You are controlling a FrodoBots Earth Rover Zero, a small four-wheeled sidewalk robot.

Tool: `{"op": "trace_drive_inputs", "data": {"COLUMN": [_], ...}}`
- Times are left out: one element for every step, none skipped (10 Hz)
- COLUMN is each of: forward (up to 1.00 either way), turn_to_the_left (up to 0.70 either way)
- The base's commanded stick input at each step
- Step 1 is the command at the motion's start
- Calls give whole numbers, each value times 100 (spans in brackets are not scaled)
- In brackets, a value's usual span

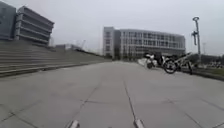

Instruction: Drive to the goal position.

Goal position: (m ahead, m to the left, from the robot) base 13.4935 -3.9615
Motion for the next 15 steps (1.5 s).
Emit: {"op": "trace_drive_inputs", "data": {"forward": [100,100,100,100,100,100,100,100,100,100,100,100,100,100,100], "turn_to_the_left": [-16,-40,-38,-19,0,0,0,0,-20,-38,-17,-2,0,0,0]}}
